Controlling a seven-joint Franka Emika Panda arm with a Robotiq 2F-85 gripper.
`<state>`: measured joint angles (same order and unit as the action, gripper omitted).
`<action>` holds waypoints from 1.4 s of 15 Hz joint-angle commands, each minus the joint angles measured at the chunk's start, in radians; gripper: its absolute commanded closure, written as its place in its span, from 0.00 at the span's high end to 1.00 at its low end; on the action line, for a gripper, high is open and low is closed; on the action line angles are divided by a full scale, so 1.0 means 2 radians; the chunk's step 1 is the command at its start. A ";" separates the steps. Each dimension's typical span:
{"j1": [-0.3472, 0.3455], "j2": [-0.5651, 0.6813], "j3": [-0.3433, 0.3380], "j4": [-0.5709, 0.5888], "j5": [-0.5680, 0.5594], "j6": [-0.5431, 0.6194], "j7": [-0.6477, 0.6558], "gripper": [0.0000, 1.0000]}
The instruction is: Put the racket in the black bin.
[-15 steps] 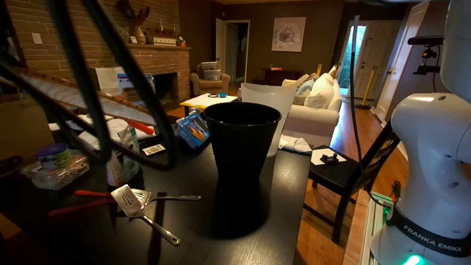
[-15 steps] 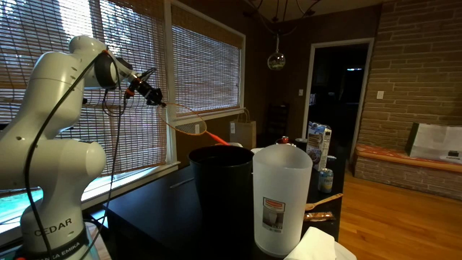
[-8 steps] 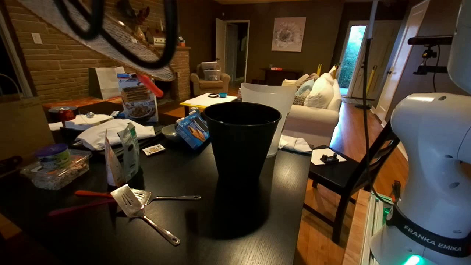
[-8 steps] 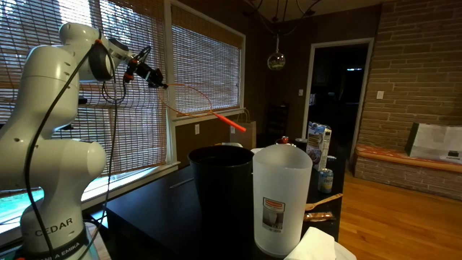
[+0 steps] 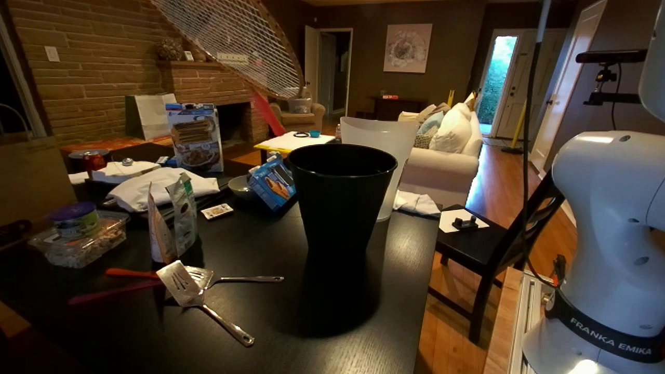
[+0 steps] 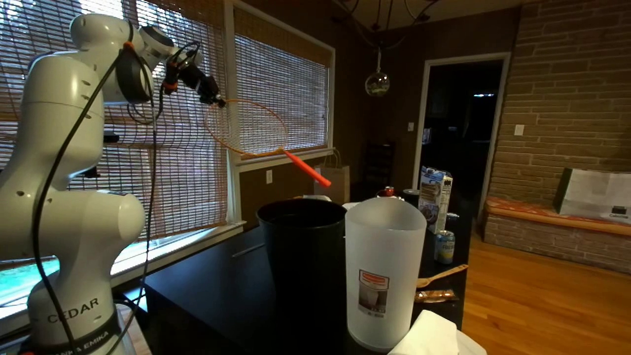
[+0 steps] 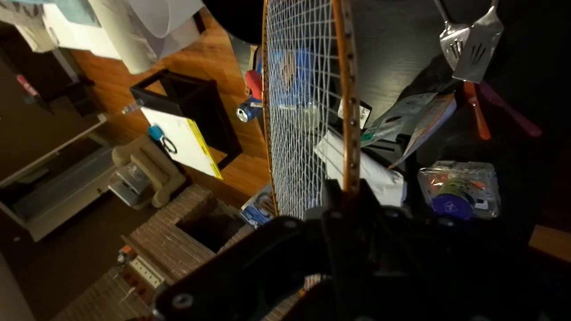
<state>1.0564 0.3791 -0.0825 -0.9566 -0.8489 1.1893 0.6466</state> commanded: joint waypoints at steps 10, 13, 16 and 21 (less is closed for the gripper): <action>-0.051 -0.053 -0.007 -0.015 0.108 -0.014 0.093 0.02; -0.042 -0.043 -0.008 -0.005 0.071 0.000 0.068 0.02; -0.033 -0.034 -0.006 0.003 0.034 0.022 0.039 0.02; -0.018 -0.017 -0.012 0.020 -0.015 -0.014 0.027 0.02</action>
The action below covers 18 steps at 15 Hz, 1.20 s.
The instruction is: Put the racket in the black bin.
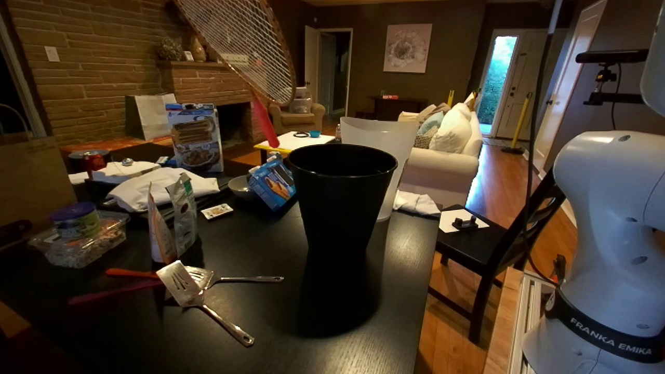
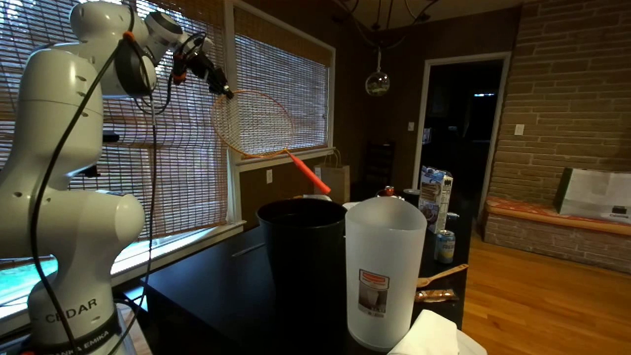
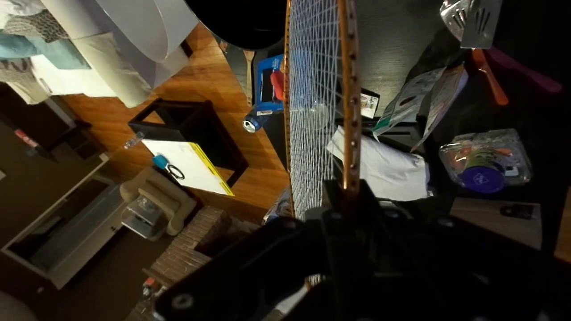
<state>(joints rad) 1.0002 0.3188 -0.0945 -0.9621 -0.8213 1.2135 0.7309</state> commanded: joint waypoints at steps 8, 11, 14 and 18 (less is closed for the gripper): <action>0.001 0.019 0.001 0.058 0.001 -0.077 -0.025 0.02; -0.013 0.005 0.001 0.052 0.032 -0.071 -0.017 0.02; -0.028 -0.012 0.002 0.037 0.073 -0.068 -0.004 0.02; -0.040 -0.023 0.000 0.030 0.102 -0.085 0.004 0.02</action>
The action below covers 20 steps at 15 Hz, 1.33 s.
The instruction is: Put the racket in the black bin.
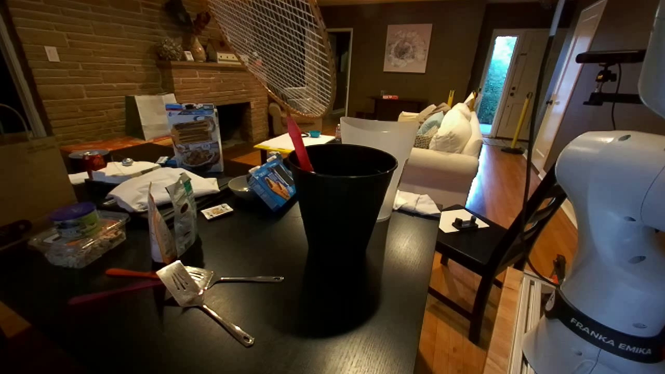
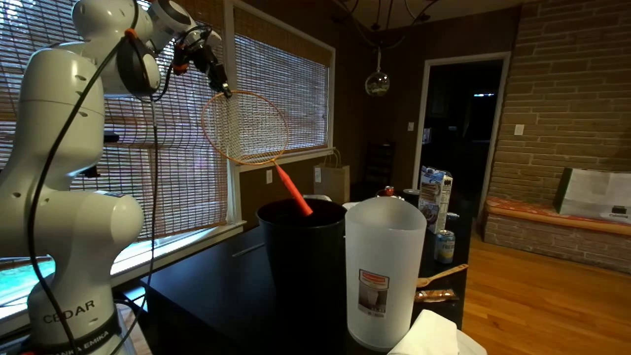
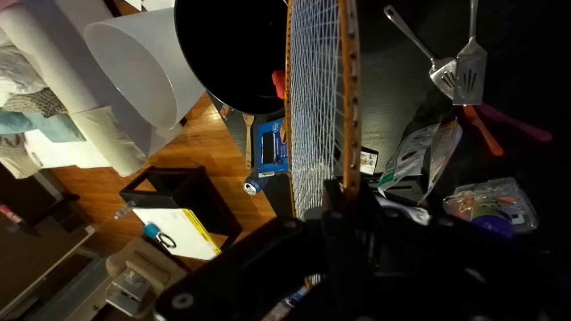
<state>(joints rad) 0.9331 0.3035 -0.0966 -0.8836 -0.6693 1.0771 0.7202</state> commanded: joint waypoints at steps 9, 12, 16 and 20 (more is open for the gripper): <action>-0.062 -0.078 -0.001 -0.146 0.108 0.073 -0.005 0.02; -0.082 -0.109 -0.005 -0.219 0.112 0.159 -0.024 0.02; -0.088 -0.087 -0.008 -0.203 0.100 0.166 -0.025 0.09; -0.087 -0.099 -0.006 -0.223 0.110 0.176 -0.029 0.02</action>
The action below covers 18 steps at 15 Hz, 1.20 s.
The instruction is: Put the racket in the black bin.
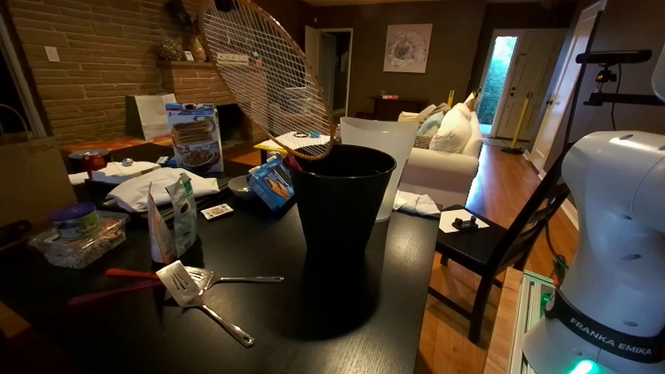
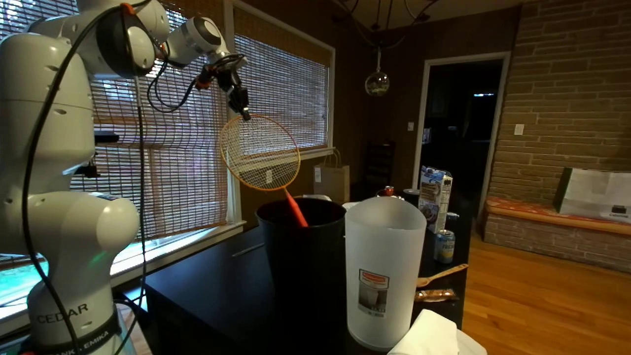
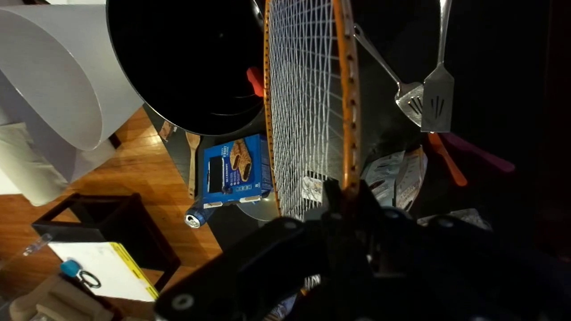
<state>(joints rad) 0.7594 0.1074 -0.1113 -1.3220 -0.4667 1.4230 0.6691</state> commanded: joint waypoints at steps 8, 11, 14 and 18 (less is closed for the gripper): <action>-0.020 -0.026 -0.012 -0.036 0.034 0.015 -0.031 0.02; -0.030 -0.039 -0.019 -0.053 0.045 0.023 -0.049 0.02; -0.037 -0.055 -0.026 -0.079 0.046 0.031 -0.061 0.02; -0.133 -0.068 0.059 -0.104 0.050 0.039 -0.076 0.02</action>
<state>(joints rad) 0.6160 0.0281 -0.0978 -1.4503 -0.3982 1.4565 0.5489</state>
